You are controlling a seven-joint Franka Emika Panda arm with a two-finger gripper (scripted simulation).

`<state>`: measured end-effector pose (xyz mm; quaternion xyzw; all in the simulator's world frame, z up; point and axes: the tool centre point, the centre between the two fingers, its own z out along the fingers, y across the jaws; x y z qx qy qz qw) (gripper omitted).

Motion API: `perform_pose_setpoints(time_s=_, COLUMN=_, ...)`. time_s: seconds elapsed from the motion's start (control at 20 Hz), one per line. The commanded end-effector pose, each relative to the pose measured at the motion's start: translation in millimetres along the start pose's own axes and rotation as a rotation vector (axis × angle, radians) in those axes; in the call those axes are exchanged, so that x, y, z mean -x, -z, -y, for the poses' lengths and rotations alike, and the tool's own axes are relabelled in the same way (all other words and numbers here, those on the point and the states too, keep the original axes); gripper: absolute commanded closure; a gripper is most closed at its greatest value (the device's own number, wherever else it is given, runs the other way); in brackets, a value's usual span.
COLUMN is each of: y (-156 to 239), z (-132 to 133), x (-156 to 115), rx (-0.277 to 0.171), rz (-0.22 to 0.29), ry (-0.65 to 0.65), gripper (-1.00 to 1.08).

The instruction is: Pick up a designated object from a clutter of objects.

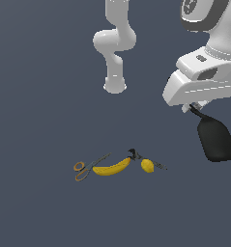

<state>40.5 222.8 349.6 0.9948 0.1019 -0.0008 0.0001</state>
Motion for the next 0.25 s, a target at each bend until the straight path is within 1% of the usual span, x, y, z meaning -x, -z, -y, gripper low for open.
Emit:
perform_pose_setpoints(time_s=0.0, y=4.4, z=1.1, x=-3.1, rx=0.0, rz=-0.002, ry=0.0, gripper=1.08)
perform_pose_setpoints(time_s=0.2, y=6.0, z=1.6, x=-4.6, rx=0.0, rz=-0.002, ry=0.0, gripper=1.08)
